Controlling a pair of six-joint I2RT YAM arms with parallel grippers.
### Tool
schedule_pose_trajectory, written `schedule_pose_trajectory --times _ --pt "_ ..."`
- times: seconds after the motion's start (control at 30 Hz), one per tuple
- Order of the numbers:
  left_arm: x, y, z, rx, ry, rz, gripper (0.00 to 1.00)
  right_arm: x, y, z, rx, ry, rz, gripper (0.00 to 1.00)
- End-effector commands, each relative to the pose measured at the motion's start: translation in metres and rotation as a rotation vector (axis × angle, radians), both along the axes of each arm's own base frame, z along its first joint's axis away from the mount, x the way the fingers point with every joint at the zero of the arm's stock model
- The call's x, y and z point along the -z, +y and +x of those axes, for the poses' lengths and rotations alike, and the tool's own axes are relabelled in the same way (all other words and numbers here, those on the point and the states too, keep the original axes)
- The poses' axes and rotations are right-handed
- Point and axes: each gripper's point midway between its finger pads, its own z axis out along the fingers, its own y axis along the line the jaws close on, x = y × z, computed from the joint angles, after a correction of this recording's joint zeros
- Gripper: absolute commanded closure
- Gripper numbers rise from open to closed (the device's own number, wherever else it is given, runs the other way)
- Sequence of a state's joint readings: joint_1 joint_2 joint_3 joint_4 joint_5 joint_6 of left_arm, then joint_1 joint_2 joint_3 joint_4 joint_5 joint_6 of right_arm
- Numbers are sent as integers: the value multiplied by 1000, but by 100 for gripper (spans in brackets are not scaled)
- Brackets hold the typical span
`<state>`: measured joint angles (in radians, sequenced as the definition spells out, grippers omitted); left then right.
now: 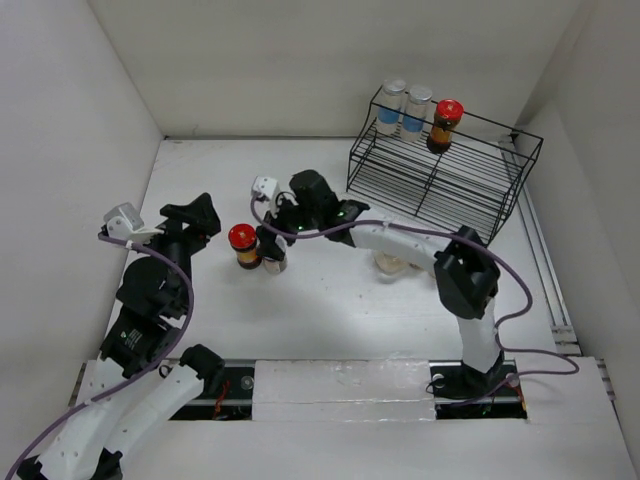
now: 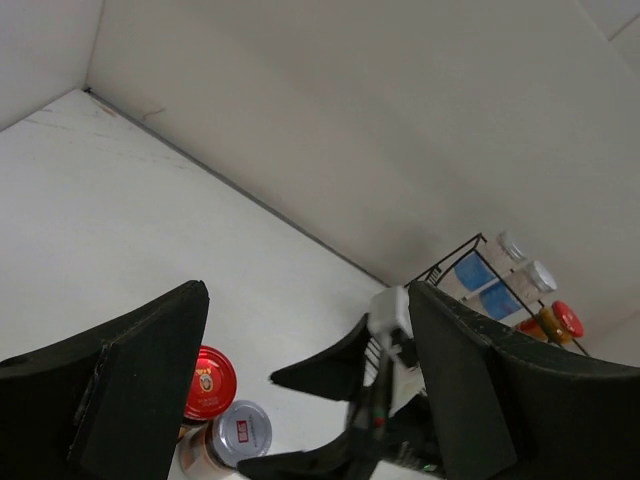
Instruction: Organize the condiment bottles
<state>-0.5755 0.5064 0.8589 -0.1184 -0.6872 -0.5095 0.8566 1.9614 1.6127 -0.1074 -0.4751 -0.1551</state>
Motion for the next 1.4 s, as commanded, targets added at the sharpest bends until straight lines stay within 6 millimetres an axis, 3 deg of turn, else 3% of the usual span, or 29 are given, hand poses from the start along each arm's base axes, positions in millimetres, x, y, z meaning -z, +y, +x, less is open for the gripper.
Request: schedule_pose_trajectory --times 0.0,0.2,0.23,0.33,0.37,0.43,0.47,0.57,0.63,0.7,0.77,0.8,0.9,0.97,1.03,1.07,1.1,1.13,1.17,1.2,1.27,1.3,1.33,1.37 --pt "-4 8 -1 -41 -33 -18 23 -39 31 -1 -52 -132 67 1" --pt "-7 3 0 -19 -34 -16 22 -28 50 7 -58 -116 63 1" --pt "-5 3 0 -19 -26 -11 22 -14 56 7 -57 -103 39 1" --pt "-5 2 0 -10 -27 -10 22 -6 65 15 -20 -112 14 1" --pt "-7 2 0 -10 -35 -15 22 5 68 17 -16 -93 4 1" --pt "-7 0 1 -1 -35 -14 22 3 75 22 -12 -92 18 1" --pt "-7 0 1 -1 -35 -14 22 16 78 21 -19 -64 4 1" --pt "-7 0 1 -2 -34 -5 22 18 85 18 -28 -63 3 1" --pt "-7 0 1 -2 -34 -5 22 35 89 13 -33 -36 -16 1" --pt "-7 0 1 -2 -34 -5 22 38 91 13 -37 -24 -11 5" --pt "-7 0 1 -2 -34 -5 22 30 99 10 -37 -28 29 18" --pt "-7 -1 1 7 -34 -4 22 24 97 8 -32 -26 44 29" --pt "-7 -1 1 7 -34 -4 22 -8 98 9 -5 -55 143 38" --pt "-7 -1 1 7 -34 -4 22 -67 97 8 11 -113 278 43" --pt "-7 -1 1 7 -34 -4 22 -106 85 21 44 -140 370 44" --pt "-7 -1 1 7 -34 -4 22 -144 76 20 46 -152 461 44" --pt "-7 -3 1 16 -35 -3 22 -168 62 31 65 -168 513 44" --pt "-7 -3 1 16 -34 6 22 -172 52 33 72 -158 532 44" --pt "-7 -3 1 16 -34 6 22 -207 33 31 87 -172 600 44" --pt "-7 -3 1 16 -34 6 22 -228 18 31 86 -204 649 44" --pt "-7 -5 1 31 -35 7 22 -236 -21 53 157 -219 649 44" --pt "-10 -5 1 31 -44 2 22 -266 -47 50 189 -264 686 44" --pt "-8 -9 3 44 -37 8 22 -277 -81 72 278 -300 694 44" --pt "-8 -11 3 55 -38 9 22 -276 -102 82 337 -302 679 44"
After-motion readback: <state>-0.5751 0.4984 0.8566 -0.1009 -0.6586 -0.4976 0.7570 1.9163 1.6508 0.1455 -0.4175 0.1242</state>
